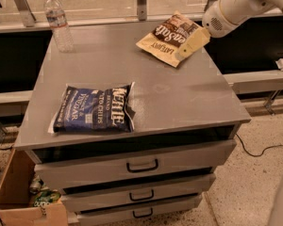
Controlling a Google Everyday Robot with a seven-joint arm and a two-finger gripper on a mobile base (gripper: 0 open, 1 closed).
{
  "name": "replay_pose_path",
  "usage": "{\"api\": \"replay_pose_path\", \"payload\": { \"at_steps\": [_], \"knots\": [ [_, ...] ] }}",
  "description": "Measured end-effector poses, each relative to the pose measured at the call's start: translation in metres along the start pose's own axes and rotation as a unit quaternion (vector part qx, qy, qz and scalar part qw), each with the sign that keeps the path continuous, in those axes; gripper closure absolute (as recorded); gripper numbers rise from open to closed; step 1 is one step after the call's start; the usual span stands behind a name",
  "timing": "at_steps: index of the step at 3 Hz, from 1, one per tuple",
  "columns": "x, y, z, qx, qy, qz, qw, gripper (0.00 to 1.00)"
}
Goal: Move brown chip bag near water bottle
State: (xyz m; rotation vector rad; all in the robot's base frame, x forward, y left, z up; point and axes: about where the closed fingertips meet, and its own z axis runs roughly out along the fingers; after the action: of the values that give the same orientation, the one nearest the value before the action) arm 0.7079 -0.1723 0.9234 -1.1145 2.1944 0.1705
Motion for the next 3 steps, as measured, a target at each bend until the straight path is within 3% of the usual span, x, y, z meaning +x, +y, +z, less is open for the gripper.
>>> {"api": "replay_pose_path", "payload": {
  "at_steps": [2, 3],
  "knots": [
    [-0.028, -0.032, 0.079, 0.009, -0.041, 0.095, 0.9946, 0.00],
    [-0.025, -0.046, 0.107, 0.020, -0.038, 0.121, 0.9917, 0.09]
  ]
}}
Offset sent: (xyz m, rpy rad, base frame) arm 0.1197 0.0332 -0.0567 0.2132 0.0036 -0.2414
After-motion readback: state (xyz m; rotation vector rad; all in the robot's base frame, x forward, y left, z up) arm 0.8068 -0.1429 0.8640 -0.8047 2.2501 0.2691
